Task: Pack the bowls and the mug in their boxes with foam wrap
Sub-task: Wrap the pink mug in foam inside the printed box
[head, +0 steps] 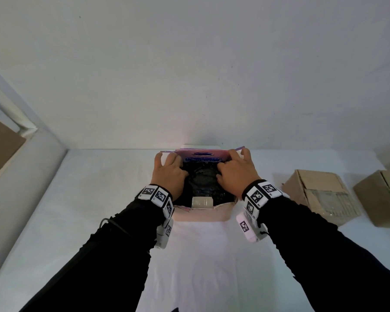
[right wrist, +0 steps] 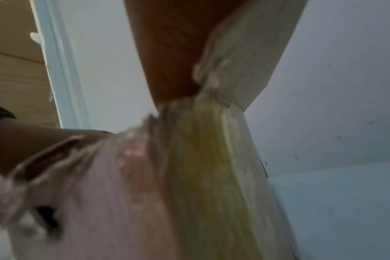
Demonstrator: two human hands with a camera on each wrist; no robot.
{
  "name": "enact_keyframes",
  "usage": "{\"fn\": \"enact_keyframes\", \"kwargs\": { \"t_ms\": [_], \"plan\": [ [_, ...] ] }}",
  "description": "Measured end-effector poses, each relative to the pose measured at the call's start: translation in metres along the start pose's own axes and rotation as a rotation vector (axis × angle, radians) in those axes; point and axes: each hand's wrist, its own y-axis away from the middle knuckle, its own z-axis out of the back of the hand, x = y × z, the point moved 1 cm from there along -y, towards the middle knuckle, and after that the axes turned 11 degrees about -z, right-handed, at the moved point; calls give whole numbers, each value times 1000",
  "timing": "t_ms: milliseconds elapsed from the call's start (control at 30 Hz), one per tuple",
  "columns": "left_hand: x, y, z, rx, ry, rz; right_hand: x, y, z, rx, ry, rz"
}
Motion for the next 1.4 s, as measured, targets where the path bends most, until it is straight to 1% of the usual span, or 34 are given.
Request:
{"fn": "enact_keyframes", "kwargs": {
  "t_ms": [133, 167, 233, 333, 433, 500, 533, 567, 600, 667, 700, 767, 800, 833, 867, 900, 933, 1033, 1167, 1233, 1267, 1333, 1367, 1400],
  "plan": [
    [-3, 6, -1, -225, -29, 46, -6, 6, 14, -112, -30, 22],
    [-2, 8, -3, -231, -12, 46, -6, 10, 13, -119, -34, 12],
    [-1, 12, -5, -182, 27, 39, -7, 19, 10, -97, -36, -7],
    [-3, 15, -2, -48, 37, 34, -7, 28, 9, -7, -28, -12],
    [-7, 18, 0, -6, 61, 23, -6, 35, 11, 70, 2, 6],
    [-5, 24, 0, 30, 74, -10, -3, 39, 17, 54, -1, 13],
    [-3, 28, 0, 19, 70, -30, -2, 42, 20, -7, -35, 15],
    [-1, 31, -1, -28, 81, -49, -1, 46, 21, -84, -94, 19],
    [0, 36, -1, -124, 95, -67, 1, 51, 23, -146, -173, 43],
    [-1, 45, -3, -320, 99, -104, 9, 64, 23, -119, -288, 120],
    [-4, 50, -2, -351, 113, -119, 13, 70, 22, -77, -283, 149],
    [-7, 61, -5, -281, 139, -165, 16, 80, 16, 30, -182, 191],
    [-10, 67, -7, -207, 126, -205, 16, 83, 13, 52, -120, 209],
    [-13, 72, -8, -139, 97, -243, 16, 85, 11, 71, -70, 208],
    [-15, 75, -10, -94, 60, -268, 15, 86, 10, 55, -50, 188],
    [-17, 77, -11, -71, 34, -258, 15, 87, 10, 41, -39, 176],
    [-19, 78, -12, -87, 14, -236, 16, 87, 10, 15, -38, 175],
    [-25, 80, -14, -89, -21, -227, 21, 93, 16, 71, -38, 161],
    [-27, 87, -15, -75, -106, -234, 31, 101, 22, 82, -44, 197],
    [-24, 88, -14, -64, -126, -229, 36, 105, 24, 156, -13, 223],
    [-24, 88, -11, -31, -110, -229, 37, 105, 25, 191, -17, 234],
    [-24, 86, 0, 33, -59, -218, 33, 103, 32, 248, -160, 199],
    [-25, 83, 6, 57, -27, -208, 29, 100, 35, 236, -259, 161],
    [-27, 80, 13, 68, 3, -183, 25, 96, 37, 180, -322, 114]
  ]
}}
